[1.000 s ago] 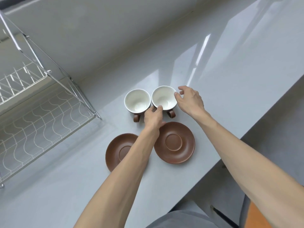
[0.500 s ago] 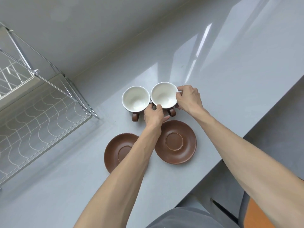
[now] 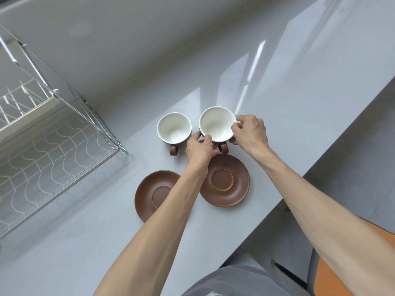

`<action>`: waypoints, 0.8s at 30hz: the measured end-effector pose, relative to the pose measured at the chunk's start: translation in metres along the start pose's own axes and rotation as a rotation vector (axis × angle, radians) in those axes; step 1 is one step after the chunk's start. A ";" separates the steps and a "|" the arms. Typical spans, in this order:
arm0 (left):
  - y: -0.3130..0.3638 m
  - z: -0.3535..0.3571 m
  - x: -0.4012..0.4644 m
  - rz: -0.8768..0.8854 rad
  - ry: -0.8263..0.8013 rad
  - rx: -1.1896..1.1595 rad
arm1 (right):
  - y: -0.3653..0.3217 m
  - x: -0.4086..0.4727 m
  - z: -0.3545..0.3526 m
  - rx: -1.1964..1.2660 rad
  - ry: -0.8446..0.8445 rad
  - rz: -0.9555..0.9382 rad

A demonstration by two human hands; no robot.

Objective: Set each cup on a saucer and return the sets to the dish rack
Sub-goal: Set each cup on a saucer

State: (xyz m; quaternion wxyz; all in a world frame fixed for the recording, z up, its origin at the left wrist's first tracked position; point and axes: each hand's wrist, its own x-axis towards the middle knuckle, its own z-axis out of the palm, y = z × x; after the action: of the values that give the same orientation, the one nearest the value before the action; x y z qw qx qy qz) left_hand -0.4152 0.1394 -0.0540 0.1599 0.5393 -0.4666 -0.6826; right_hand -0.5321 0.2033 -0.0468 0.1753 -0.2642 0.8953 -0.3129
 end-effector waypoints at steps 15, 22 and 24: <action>-0.045 -0.029 -0.068 0.006 -0.075 0.041 | 0.030 -0.086 0.000 -0.018 0.054 0.015; -0.066 -0.037 -0.088 0.004 -0.120 0.052 | 0.043 -0.117 0.004 0.009 0.049 0.064; -0.071 -0.039 -0.091 0.002 -0.111 0.061 | 0.047 -0.123 0.006 0.005 0.043 0.083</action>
State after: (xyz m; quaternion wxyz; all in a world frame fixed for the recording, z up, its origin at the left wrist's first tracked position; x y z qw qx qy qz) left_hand -0.3275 0.2231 -0.0575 0.1177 0.5047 -0.4959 -0.6968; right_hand -0.4482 0.3030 -0.0641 0.1695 -0.2198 0.9083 -0.3130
